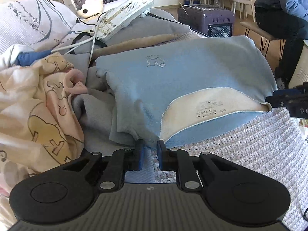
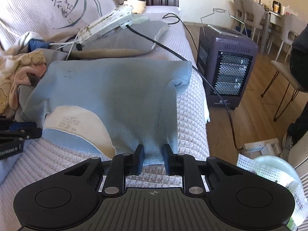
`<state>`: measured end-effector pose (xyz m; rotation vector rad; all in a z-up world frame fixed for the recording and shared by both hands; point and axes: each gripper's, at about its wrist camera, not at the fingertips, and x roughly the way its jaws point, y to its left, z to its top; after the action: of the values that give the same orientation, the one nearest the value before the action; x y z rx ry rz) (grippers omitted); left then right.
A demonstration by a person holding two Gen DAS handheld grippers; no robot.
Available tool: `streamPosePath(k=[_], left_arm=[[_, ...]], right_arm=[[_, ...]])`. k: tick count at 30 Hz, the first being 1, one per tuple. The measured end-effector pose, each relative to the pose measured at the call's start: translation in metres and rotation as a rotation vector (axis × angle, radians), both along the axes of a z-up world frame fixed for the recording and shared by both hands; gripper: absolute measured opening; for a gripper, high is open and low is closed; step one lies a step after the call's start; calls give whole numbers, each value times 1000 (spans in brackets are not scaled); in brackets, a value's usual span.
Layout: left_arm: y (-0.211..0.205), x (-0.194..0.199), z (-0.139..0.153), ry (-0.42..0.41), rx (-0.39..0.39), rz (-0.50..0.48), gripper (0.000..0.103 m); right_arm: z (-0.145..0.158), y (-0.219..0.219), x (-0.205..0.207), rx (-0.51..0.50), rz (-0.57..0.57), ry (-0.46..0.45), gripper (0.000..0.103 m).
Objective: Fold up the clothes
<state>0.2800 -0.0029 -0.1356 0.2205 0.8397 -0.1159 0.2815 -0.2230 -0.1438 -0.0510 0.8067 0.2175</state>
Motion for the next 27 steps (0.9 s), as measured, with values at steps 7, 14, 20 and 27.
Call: streamPosePath(k=[7, 14, 20, 27], left_arm=[[19, -67, 33, -9, -57, 74, 40], [70, -153, 23, 51, -93, 232, 40], [105, -207, 24, 36, -116, 314, 40], [131, -241, 25, 16, -183, 384, 40]], right_arm=[[28, -3, -57, 11, 21, 8, 23], [7, 14, -134, 11, 113, 73, 24], [-3, 31, -181, 32, 150, 99, 24], [-8, 44, -218, 101, 142, 101, 24]])
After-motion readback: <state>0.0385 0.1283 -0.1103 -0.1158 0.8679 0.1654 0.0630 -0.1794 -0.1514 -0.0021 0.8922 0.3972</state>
